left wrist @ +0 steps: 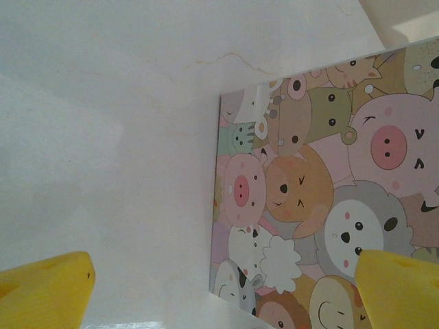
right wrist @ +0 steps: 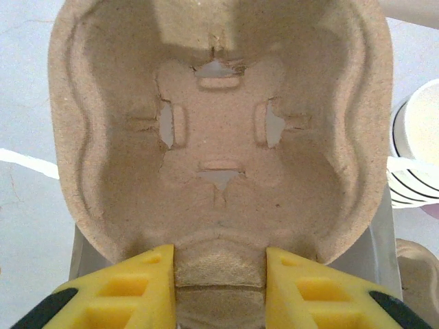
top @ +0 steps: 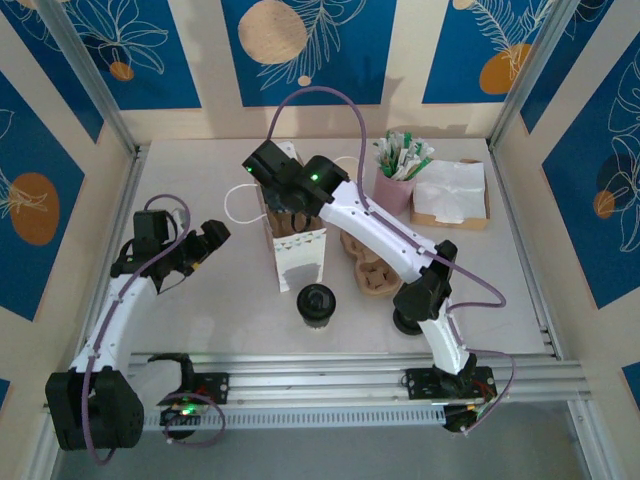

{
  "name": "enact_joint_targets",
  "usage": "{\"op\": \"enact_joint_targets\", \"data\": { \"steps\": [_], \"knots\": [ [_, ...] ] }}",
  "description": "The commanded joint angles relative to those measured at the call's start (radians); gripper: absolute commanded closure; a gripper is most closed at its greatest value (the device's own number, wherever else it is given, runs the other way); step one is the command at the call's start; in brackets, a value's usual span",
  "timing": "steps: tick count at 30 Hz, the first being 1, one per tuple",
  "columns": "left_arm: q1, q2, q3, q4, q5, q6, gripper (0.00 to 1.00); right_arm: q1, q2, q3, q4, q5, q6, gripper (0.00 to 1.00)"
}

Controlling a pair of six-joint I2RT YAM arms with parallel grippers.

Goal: Pack the takeout coffee

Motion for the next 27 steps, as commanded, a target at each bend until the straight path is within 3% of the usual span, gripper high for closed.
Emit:
{"op": "enact_joint_targets", "data": {
  "steps": [1,27],
  "knots": [
    [-0.003,-0.015,0.007,-0.005,-0.004,0.025,0.03,0.006,-0.001,0.041,-0.035,0.024,0.021,0.66],
    [-0.006,-0.016,0.008,-0.010,-0.014,0.028,0.03,-0.017,0.016,0.042,-0.103,-0.026,0.064,0.67]
  ]
}}
